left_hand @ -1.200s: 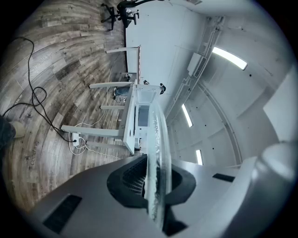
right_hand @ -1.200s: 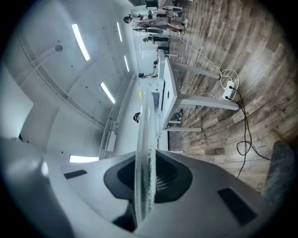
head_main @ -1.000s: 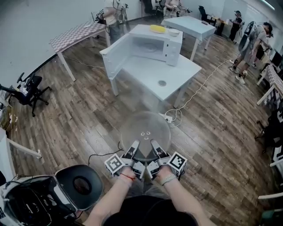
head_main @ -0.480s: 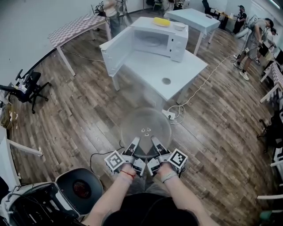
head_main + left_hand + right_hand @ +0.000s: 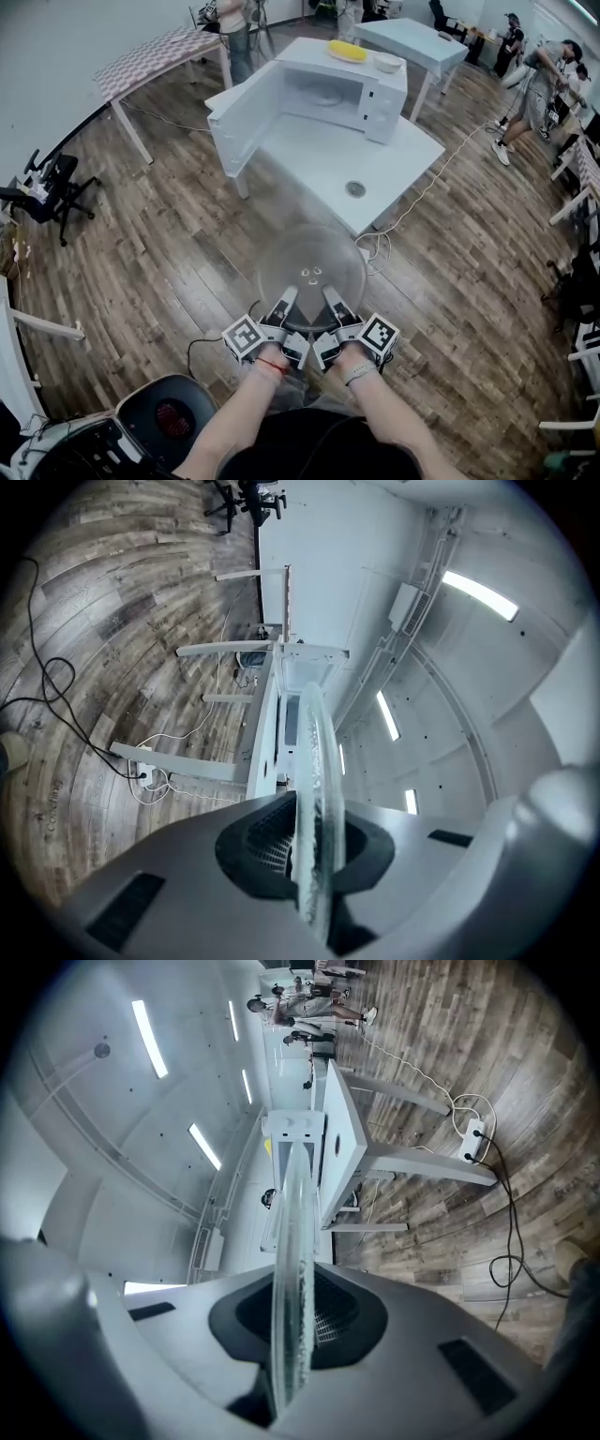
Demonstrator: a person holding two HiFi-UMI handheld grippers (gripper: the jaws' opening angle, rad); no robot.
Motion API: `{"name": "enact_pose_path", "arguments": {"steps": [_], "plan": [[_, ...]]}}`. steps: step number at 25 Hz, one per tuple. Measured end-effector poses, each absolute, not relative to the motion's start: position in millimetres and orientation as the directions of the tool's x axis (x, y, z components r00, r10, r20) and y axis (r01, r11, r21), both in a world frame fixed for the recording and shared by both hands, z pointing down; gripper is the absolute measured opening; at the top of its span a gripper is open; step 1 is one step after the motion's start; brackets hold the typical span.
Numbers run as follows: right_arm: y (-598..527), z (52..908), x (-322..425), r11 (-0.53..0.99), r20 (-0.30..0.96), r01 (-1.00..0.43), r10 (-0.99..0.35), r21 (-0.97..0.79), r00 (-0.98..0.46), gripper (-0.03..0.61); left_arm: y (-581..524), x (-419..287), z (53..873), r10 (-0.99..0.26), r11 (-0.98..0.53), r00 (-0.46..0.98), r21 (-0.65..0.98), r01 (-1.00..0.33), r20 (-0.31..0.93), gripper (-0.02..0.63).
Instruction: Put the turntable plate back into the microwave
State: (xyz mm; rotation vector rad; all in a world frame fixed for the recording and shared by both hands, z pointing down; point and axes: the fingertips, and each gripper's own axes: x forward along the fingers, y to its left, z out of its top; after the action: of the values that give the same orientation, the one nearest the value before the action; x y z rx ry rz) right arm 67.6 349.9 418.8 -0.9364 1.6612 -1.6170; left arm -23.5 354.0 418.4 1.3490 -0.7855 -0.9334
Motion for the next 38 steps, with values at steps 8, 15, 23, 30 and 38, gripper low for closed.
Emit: {"name": "enact_pose_path", "arguments": {"steps": [8, 15, 23, 30, 38], "plan": [[311.0, 422.2, 70.1, -0.013, 0.048, -0.070, -0.851, -0.997, -0.523, 0.041, 313.0, -21.7, 425.4, -0.883, 0.005, 0.467, 0.995, 0.100, -0.042, 0.031], [282.0, 426.8, 70.1, -0.017, 0.049, -0.069, -0.867, -0.997, -0.497, 0.041, 279.9, -21.1, 425.2, -0.868, -0.006, 0.493, 0.994, 0.105, -0.058, 0.031], [257.7, 429.7, 68.5, -0.024, 0.054, -0.070, -0.879, -0.997, -0.474, 0.041, 255.4, -24.7, 435.3, -0.852, 0.019, 0.523, 0.998, 0.067, -0.019, 0.031], [241.4, 432.8, 65.4, -0.036, 0.075, -0.091, -0.872, -0.995, -0.484, 0.041, 237.2, -25.1, 428.1, -0.866, 0.006, 0.496, 0.989, 0.145, -0.068, 0.031], [217.4, 434.1, 71.9, -0.048, 0.085, -0.088, -0.869, -0.995, -0.487, 0.041, 217.2, -19.8, 442.5, -0.864, 0.056, 0.504, 0.992, 0.113, -0.009, 0.031]]}}
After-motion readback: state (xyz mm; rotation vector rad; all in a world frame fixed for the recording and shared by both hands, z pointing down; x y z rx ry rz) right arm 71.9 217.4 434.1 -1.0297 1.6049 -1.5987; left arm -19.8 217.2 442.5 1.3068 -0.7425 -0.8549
